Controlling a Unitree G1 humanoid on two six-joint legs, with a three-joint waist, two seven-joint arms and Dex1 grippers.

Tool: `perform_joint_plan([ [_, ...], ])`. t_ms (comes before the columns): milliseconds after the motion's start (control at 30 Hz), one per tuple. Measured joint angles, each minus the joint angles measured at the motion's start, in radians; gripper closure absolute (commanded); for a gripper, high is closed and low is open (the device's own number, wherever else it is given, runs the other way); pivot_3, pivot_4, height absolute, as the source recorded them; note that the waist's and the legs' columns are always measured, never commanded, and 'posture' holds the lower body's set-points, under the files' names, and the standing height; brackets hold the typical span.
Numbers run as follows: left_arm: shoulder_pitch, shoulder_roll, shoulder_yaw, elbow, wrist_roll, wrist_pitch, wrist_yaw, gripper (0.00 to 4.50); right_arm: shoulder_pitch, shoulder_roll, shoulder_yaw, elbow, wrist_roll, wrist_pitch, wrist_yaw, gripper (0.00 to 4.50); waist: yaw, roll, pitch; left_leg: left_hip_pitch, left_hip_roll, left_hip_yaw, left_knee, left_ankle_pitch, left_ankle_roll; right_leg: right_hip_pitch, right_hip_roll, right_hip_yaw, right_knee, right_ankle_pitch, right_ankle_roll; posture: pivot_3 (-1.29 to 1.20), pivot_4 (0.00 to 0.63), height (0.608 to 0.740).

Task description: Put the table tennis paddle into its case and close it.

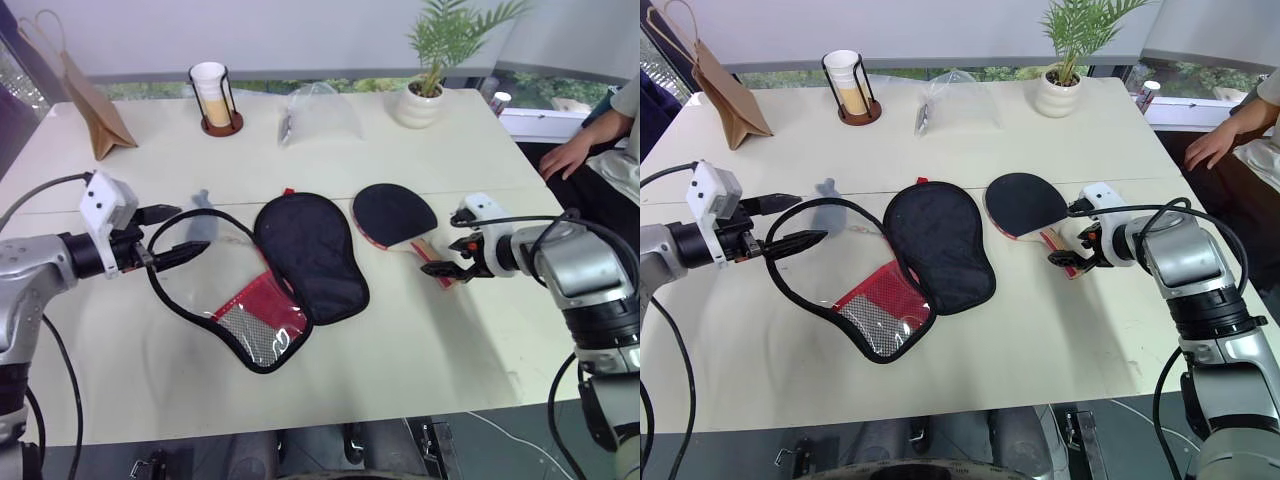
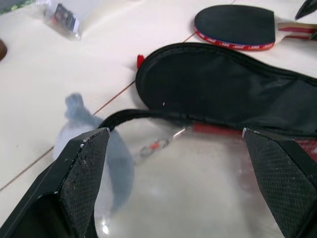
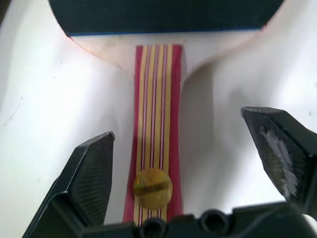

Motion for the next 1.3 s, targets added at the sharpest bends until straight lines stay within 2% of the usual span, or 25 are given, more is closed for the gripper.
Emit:
perform_joint_plan([
  [100,-0.003,-0.005,-0.011,0.011,0.011,-0.011,-0.002,0.02,0.023,0.037,-0.012,-0.032,0.002,0.042,-0.067,0.86,0.002,0.000,0.000,0.000,0.000,0.000,0.000,0.000,0.000,0.000,0.000,0.000,0.000,0.000,0.000,0.00,0.150,0.740],
  [267,-0.016,-0.017,-0.019,0.019,0.015,-0.018,-0.004,0.02,0.051,0.108,-0.066,-0.129,0.013,0.171,-0.178,3.29,0.003,-0.001,0.000,0.000,0.000,-0.001,0.000,0.000,0.000,0.001,0.000,0.000,0.000,0.000,0.000,0.00,0.150,0.740],
  [300,-0.020,-0.024,-0.020,0.020,0.017,-0.020,-0.005,0.02,0.056,0.113,-0.073,-0.146,0.019,0.193,-0.191,3.58,0.003,-0.001,0.000,0.000,0.000,-0.001,0.000,0.000,0.000,0.001,0.000,0.000,0.000,0.000,0.000,0.00,0.150,0.740],
  [500,-0.025,-0.052,-0.050,0.037,0.030,-0.032,-0.009,0.02,0.061,0.117,-0.068,-0.226,0.031,0.276,-0.256,3.57,0.004,0.000,0.000,0.000,0.000,-0.001,0.000,0.000,0.000,0.001,0.000,0.000,0.000,0.000,0.000,0.00,0.150,0.740],
  [700,-0.062,-0.072,-0.076,0.062,0.040,-0.038,-0.017,0.02,-0.086,0.124,-0.126,-0.233,0.064,0.439,-0.308,3.57,0.004,0.000,0.000,0.000,0.000,-0.001,0.000,0.000,0.000,0.000,0.000,0.000,0.000,0.000,0.000,0.00,0.150,0.740],
  [800,-0.092,-0.087,-0.099,0.087,0.052,-0.046,-0.023,0.02,-0.159,0.137,-0.154,-0.241,0.110,0.451,-0.336,3.57,0.003,0.000,0.000,-0.001,0.000,-0.001,0.000,0.000,0.000,0.000,0.001,0.000,0.000,0.000,0.000,0.00,0.150,0.740],
  [1000,-0.176,-0.122,-0.147,0.149,0.077,-0.067,-0.043,0.02,-0.195,0.210,-0.158,-0.247,0.308,0.451,-0.446,3.57,0.003,0.000,0.000,-0.001,0.000,-0.001,0.000,0.000,0.000,0.000,0.001,0.000,0.000,0.001,0.002,0.00,0.150,0.740],
  [1300,-0.256,-0.142,-0.189,0.224,0.108,-0.089,-0.081,0.02,-0.215,0.308,-0.128,-0.190,0.722,0.451,-0.803,3.57,0.003,0.000,0.000,-0.001,0.000,-0.001,0.000,0.000,0.000,0.000,0.001,0.000,0.000,0.002,0.003,0.00,0.150,0.740],
])
